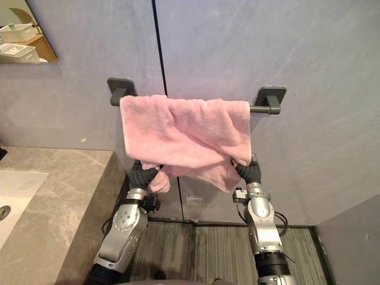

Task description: Organize washtable

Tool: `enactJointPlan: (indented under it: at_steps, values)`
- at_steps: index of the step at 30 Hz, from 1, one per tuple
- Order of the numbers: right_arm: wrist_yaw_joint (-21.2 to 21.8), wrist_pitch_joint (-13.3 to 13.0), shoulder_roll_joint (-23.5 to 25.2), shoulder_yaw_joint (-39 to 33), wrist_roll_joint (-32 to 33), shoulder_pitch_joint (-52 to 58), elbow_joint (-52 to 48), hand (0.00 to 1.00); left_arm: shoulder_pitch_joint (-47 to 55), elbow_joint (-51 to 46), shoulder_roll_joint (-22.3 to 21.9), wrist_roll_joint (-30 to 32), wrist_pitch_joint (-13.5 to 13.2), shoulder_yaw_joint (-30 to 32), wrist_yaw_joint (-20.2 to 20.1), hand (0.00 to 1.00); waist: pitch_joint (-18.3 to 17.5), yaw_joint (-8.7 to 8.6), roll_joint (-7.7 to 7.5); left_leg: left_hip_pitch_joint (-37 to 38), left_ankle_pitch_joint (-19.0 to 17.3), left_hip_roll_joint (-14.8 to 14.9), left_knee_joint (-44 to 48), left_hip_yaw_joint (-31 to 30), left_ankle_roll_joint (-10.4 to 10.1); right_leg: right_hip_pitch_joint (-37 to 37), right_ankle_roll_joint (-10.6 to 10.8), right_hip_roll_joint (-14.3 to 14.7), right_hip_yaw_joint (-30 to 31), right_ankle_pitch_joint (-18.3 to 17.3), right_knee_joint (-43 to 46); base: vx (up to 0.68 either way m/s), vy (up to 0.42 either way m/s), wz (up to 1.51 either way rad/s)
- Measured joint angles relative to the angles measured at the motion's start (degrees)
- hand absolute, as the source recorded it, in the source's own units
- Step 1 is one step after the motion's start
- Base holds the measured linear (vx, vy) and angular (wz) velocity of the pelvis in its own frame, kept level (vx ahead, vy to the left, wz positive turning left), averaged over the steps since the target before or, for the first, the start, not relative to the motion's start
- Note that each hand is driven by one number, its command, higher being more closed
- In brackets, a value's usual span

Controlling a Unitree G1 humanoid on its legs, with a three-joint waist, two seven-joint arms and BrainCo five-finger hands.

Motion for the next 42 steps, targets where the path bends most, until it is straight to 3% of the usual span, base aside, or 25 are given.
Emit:
enactJointPlan:
  at_steps: [2, 13, 25, 35, 42]
  values:
    - [0.01, 0.0, 0.94, -1.28, 0.14, 0.0, 0.0, 1.0, 0.0, 0.0, -0.17, 0.02, 0.03, 0.11, -0.62, 1.0, 0.01, -0.75, 0.1, 0.0, -0.01, 0.0, 0.0, 0.03, 0.0, 0.0, 0.02, 0.0, 0.03, 0.01, -0.03, 0.0, 0.0, 0.0]
    - [0.0, -0.08, 0.94, -2.35, 2.54, 2.01, 0.46, 1.0, -0.26, 0.14, -0.67, 0.01, 0.18, -1.07, -1.16, 1.0, -0.24, -0.96, 2.08, -0.2, -0.07, 0.08, -0.01, 0.4, -0.03, -0.09, 0.21, 0.02, 0.37, 0.26, -0.65, 0.0, 0.0, -0.01]
    - [0.52, -0.71, 1.1, -3.2, 1.65, 2.03, 3.78, 1.0, 0.14, 6.55, -0.34, -0.04, 0.31, -1.56, -1.24, 1.0, -0.3, -0.74, 1.96, -0.14, -0.07, 0.08, -0.05, 0.49, -0.02, -0.03, 0.25, 0.03, 0.44, 0.3, -0.65, 0.0, 0.0, 0.0]
    - [1.36, -0.9, 5.32, -1.36, 0.18, 1.22, 7.58, 1.0, 2.23, 14.98, 0.69, -0.07, 1.29, 1.66, -1.25, 1.0, -0.6, -0.59, 0.67, 0.2, -0.07, 0.02, -0.41, -0.37, -0.03, 1.53, 0.14, 0.1, -0.93, 0.61, -2.17, 0.0, -0.005, 0.04]
    - [-0.57, -1.4, 6.93, -1.25, -2.33, 0.95, 8.9, 1.0, 2.38, 17.03, 0.54, -0.07, 1.4, 1.96, -1.13, 1.0, -0.57, -0.71, 0.21, 0.35, -0.11, -0.01, -0.44, -0.79, -0.09, 2.22, 0.11, 0.12, -1.24, 0.7, -2.66, 0.0, -0.004, 0.03]
